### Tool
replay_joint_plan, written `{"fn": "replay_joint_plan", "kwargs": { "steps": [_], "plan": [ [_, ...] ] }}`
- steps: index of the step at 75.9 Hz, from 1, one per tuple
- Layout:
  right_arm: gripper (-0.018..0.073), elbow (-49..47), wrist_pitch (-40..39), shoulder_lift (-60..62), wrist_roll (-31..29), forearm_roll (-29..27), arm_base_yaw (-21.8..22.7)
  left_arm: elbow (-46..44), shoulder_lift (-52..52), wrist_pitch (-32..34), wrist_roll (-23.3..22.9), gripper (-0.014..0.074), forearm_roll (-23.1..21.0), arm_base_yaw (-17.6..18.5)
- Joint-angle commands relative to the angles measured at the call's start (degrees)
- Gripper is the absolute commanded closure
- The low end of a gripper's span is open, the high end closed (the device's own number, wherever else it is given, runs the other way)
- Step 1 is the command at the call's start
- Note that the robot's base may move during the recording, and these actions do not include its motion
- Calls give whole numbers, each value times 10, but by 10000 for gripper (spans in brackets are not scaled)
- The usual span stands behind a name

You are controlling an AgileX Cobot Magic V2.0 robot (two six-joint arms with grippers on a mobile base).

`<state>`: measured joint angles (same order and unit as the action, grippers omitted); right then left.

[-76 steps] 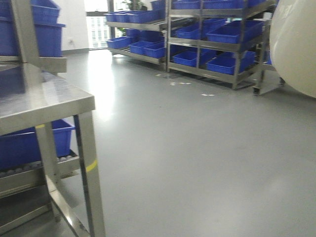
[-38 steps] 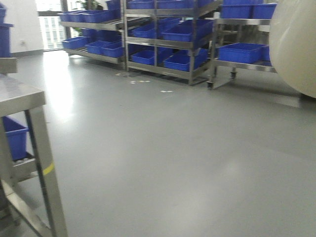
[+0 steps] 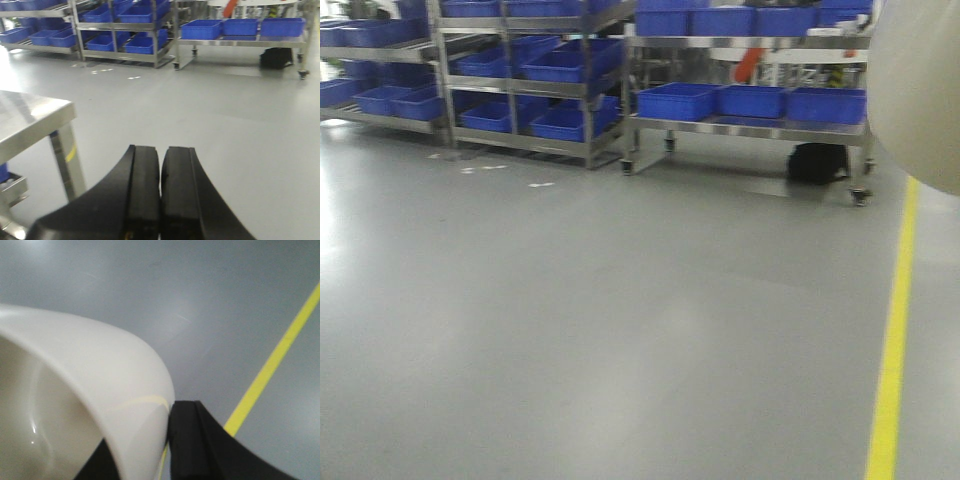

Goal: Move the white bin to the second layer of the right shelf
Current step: 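Drive the base away from the table holding the bin in the right gripper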

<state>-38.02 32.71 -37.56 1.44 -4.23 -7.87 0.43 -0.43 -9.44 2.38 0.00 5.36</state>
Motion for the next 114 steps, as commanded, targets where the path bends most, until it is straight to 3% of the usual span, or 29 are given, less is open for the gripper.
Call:
{"fn": "replay_joint_plan", "kwargs": {
  "steps": [1,114],
  "plan": [
    [503,-18,-54,2,0,-2,3,21,-8,50,-2,512,0,3],
    [503,-18,-54,2,0,-2,3,21,-8,50,-2,512,0,3]
  ]
}}
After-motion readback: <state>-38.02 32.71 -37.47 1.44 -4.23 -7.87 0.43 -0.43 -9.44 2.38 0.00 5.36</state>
